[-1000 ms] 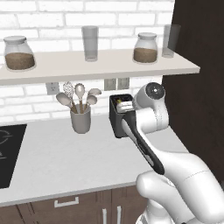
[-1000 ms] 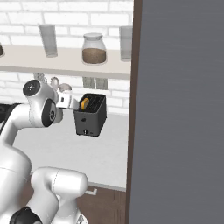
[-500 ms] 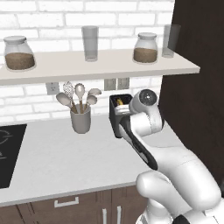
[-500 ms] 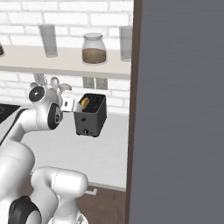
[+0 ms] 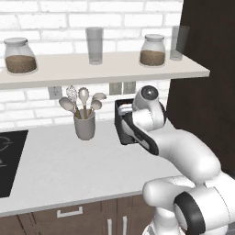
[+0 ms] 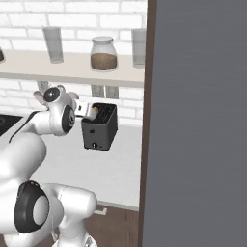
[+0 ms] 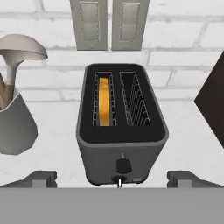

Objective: Start the toaster. Once the lever pops up, take the bread to the plate on the dining counter.

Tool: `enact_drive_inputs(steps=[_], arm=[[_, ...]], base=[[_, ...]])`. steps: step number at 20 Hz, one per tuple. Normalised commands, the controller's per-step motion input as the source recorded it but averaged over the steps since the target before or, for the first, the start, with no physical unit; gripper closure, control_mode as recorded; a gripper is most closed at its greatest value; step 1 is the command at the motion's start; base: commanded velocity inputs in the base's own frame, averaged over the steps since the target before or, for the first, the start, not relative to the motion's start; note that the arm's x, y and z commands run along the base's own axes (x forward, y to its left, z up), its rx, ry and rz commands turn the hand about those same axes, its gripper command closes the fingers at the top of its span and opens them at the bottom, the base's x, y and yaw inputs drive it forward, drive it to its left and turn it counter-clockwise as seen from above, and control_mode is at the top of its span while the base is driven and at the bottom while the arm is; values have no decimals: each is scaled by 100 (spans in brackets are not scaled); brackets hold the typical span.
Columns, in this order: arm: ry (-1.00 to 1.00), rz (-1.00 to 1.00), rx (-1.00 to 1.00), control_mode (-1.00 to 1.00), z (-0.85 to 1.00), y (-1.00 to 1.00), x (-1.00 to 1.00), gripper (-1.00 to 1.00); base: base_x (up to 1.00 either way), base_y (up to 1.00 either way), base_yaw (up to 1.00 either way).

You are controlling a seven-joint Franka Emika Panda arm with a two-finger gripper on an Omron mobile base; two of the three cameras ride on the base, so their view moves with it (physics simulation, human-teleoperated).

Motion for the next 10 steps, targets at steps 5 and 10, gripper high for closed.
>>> enact_drive_inputs(steps=[5, 10], arm=[[6, -2, 0, -100, -1, 0, 36, -100], [0, -3, -1, -100, -11, 0, 23, -100]], base=[[0, 0, 0], [0, 0, 0]])
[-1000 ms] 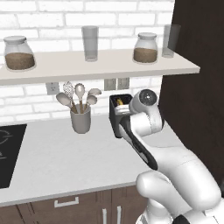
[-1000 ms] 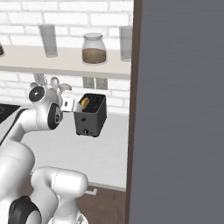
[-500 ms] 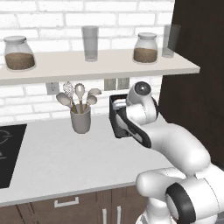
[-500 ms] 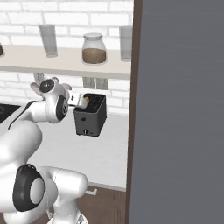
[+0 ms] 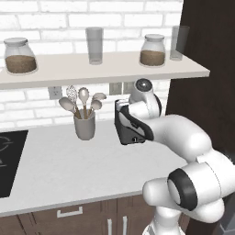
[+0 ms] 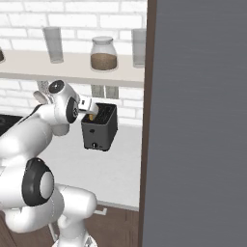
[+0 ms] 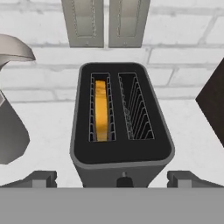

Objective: Start the toaster. Once the lever pops up, take the bread to the plate on the dining counter.

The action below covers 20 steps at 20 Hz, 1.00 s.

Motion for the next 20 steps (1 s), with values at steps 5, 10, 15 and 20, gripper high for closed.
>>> enact_drive_inputs(steps=[5, 10, 15, 20], arm=[[0, -3, -1, -100, -18, 0, 1, -100], [0, -1, 0, -100, -13, 0, 0, -100], [0, 0, 0, -100, -3, 0, 22, -100], [1, 0, 0, -100, -19, 0, 35, -100]], base=[[0, 0, 0], [0, 0, 0], [0, 0, 0], [0, 0, 0]])
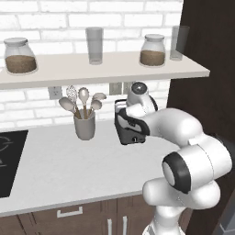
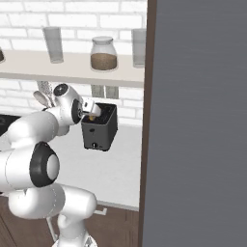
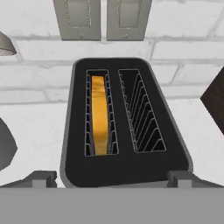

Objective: Start the toaster. Once the lever pops up, take the bread to the plate on the dining counter.

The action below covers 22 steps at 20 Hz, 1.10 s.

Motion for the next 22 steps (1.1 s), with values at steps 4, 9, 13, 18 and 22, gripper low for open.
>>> enact_drive_inputs(steps=[4, 9, 13, 18, 22], arm=[[0, 0, 0, -100, -19, 1, 23, -100], [0, 0, 0, -100, -11, 0, 24, -100], [0, 0, 0, -100, -16, 3, 26, -100], [0, 0, 0, -100, -22, 11, 30, -100], [0, 0, 0, -100, -14, 6, 28, -100]], base=[[0, 0, 0], [0, 0, 0], [0, 0, 0], [0, 0, 0], [0, 0, 0]])
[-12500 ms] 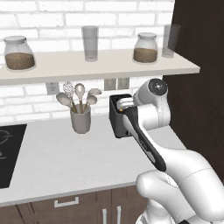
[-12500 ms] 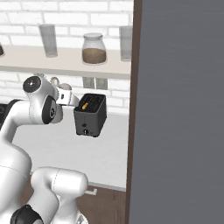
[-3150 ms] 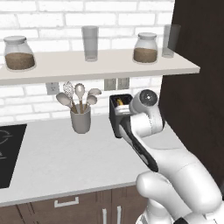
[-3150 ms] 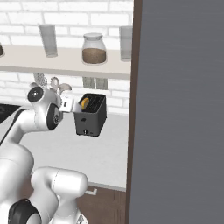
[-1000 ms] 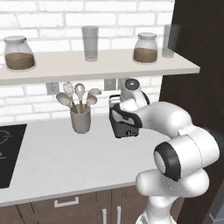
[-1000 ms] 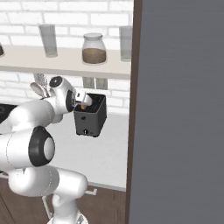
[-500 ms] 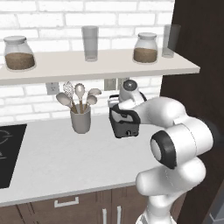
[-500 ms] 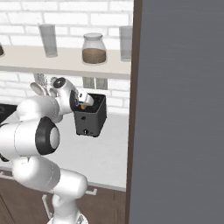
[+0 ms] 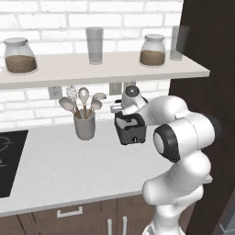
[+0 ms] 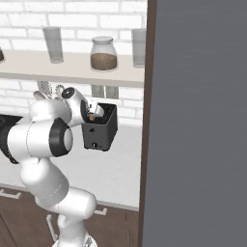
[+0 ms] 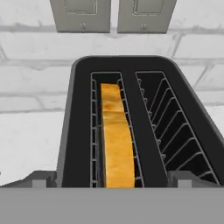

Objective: Start the toaster. Once the lever pops up, take the bread to the plate on the dining counter.

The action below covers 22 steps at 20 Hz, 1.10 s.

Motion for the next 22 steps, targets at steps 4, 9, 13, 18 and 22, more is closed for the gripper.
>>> enact_drive_inputs(steps=[4, 9, 13, 18, 22], arm=[[0, 0, 0, -100, -16, 0, 17, -100], [0, 0, -1, -100, -9, 0, 19, -100], [0, 0, -1, -100, -7, 0, 20, -100], [0, 0, -2, -100, -11, -5, 4, -100], [0, 0, -1, -100, -19, -5, 0, 100]], base=[[0, 0, 0], [0, 0, 0], [0, 0, 0], [0, 0, 0], [0, 0, 0]])
